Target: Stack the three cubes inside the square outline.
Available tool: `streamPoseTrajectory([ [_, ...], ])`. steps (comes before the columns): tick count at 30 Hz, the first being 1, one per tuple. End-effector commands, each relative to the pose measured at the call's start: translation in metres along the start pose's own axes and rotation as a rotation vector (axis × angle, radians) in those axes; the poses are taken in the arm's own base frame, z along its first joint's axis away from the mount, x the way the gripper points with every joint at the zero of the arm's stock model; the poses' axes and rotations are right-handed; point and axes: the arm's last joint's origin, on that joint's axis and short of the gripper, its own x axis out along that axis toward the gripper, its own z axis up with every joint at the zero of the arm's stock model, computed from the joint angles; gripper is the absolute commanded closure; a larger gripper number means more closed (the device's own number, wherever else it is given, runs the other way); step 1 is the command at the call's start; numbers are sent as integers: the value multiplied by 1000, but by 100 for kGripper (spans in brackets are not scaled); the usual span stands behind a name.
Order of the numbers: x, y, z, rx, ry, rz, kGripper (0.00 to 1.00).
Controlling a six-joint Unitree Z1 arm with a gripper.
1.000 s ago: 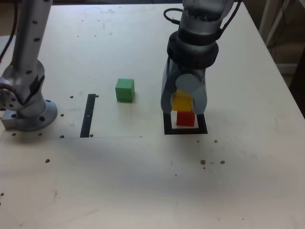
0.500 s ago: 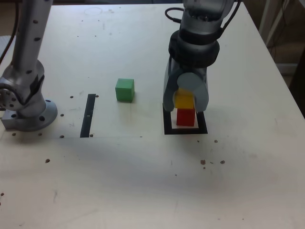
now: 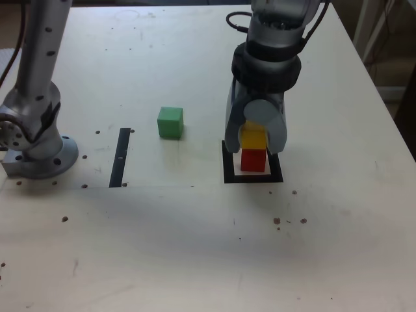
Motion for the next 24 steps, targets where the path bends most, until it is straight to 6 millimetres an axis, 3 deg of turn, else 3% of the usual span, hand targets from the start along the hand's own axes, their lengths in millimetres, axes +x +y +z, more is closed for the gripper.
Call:
streamPoseTrajectory([
  [1,2,0,1,0,9,-1,61],
  [11,3,0,1,1,11,-6,40],
  [19,8,0,-1,-2,26,-6,9],
  [24,5,0,-3,-9,14,1,1],
])
